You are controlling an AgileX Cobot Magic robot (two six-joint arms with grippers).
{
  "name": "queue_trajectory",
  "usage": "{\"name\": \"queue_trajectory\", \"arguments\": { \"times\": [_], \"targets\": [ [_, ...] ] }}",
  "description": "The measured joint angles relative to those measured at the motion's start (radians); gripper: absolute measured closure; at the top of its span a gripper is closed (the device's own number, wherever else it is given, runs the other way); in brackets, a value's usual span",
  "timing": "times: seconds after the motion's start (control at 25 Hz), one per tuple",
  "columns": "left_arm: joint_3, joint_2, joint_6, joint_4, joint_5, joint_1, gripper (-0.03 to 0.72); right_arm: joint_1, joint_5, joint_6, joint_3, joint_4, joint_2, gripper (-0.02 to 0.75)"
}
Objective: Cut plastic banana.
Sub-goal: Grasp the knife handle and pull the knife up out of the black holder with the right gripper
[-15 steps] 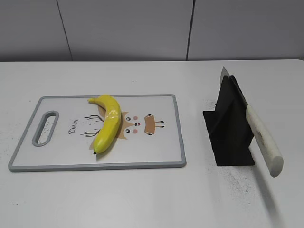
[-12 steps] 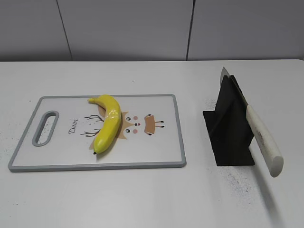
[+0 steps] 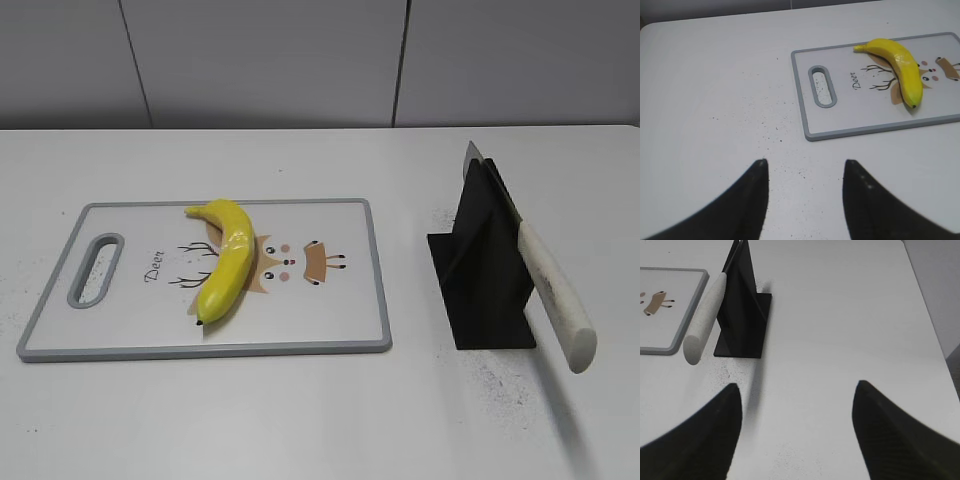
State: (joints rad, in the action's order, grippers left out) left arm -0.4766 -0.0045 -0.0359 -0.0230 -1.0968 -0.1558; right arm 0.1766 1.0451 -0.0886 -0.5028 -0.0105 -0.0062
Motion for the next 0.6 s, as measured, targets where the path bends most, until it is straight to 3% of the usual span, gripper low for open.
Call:
{"name": "queue_trajectory", "arguments": {
  "times": [0.6],
  "targets": [
    [0.000, 0.000, 0.000, 0.000, 0.000, 0.000, 0.226, 0.000, 0.001, 0.000, 0.000, 0.000, 0.000, 0.216]
  ]
}}
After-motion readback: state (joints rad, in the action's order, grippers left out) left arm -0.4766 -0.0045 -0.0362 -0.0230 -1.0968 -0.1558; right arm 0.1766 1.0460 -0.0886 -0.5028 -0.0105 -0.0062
